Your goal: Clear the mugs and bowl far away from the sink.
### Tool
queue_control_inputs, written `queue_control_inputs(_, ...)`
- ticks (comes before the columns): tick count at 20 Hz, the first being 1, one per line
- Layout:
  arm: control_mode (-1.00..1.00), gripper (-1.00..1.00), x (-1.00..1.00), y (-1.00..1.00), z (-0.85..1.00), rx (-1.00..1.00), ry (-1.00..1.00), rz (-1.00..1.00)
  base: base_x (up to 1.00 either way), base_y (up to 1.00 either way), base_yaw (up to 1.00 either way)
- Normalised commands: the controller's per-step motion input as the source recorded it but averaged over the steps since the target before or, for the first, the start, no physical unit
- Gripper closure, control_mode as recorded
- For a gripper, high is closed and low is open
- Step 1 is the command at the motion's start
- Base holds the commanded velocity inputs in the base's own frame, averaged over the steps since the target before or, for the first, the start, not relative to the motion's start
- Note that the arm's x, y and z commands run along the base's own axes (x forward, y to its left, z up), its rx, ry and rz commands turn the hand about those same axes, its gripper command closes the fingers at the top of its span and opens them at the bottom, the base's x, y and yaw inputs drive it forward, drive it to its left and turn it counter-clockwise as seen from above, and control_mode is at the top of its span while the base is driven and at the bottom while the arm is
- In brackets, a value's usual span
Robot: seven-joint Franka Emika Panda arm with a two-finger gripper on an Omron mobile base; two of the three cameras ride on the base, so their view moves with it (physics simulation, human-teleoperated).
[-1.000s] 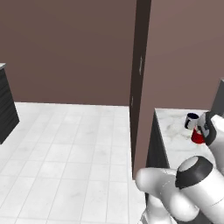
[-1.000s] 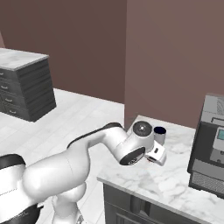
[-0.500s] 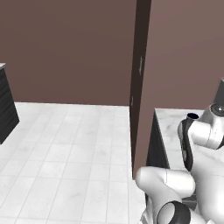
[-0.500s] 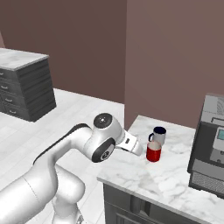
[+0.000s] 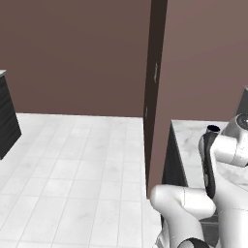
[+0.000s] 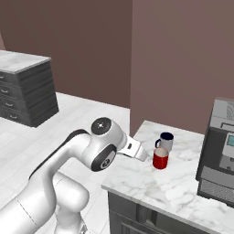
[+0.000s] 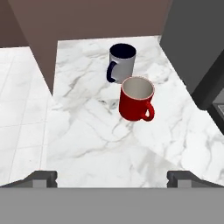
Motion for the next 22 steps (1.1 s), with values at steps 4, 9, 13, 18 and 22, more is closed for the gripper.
queue_control_inputs(4, 1.00, -1.00, 0.00, 0.01, 0.00, 0.00, 0.00, 0.00, 0.00, 0.01, 0.00)
queue_control_inputs(9, 1.00, -1.00, 0.00, 0.00, 0.00, 0.00, 0.00, 0.00, -0.40, 0.05, 0.00)
queue_control_inputs(13, 1.00, -1.00, 0.00, 0.00, 0.00, 0.00, 0.00, 0.00, -0.62, 0.27, 0.00)
queue_control_inputs(18, 1.00, -1.00, 0.00, 0.00, 0.00, 0.00, 0.00, 0.00, -0.52, 0.48, 0.00)
queue_control_inputs(22, 1.00, -1.00, 0.00, 0.00, 0.00, 0.00, 0.00, 0.00, 0.07, 0.87, 0.00)
